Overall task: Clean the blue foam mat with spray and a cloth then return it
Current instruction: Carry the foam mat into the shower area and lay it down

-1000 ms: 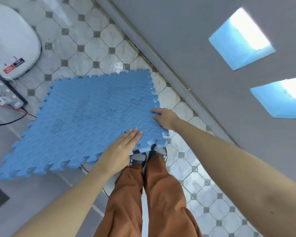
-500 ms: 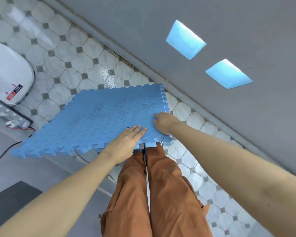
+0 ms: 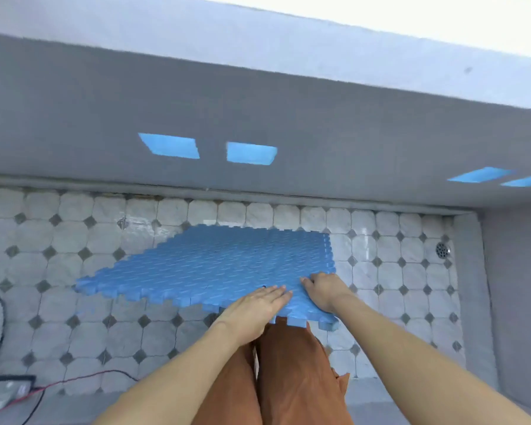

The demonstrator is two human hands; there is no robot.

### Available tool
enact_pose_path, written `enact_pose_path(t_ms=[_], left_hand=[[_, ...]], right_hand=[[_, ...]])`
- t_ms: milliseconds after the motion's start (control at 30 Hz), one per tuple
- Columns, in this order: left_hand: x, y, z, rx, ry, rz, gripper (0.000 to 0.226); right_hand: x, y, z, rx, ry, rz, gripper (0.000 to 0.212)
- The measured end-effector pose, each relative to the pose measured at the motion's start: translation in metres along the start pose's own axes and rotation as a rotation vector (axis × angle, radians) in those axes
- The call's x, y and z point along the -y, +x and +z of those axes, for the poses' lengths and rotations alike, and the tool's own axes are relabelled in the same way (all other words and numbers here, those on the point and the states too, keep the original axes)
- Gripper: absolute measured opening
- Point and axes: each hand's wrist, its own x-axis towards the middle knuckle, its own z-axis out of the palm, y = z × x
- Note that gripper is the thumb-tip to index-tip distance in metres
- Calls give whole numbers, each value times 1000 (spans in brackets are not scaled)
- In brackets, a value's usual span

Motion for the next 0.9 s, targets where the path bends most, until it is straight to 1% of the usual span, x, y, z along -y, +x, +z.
enact_pose_path(t_ms=[100,267,400,467,600,667,733,833,900], left_hand=[[-38,46,2,97,67,122,80],[-113,129,26,276,198,325,82],[-171,194,61,389,326,493,81],[-197,227,83,432,394,568,83],[-238,284,125,509,570,706,81],[-252,305,146,536,682,750,80],[-259,327,167,537,779,756,75],[-267,362,181,568,958,664,60],[-270,385,186,591,1057,655,57]], right_hand=[[-63,-19,-1,-27,165,115,51],[-179,-41,26,-97,514,362,45],[-262,-54,66,-137,735,537,44],[-300,-53,90,-184,826,633,42],[-353,-45,134,-222,1033,753,38],[-370,-41,159,-265,1117,780,38],[-382,-35,183,-295,1208,771,38],[-391,-25,211,-319,1378,664,40],[-392,-18,222,-379,1489,575,54]])
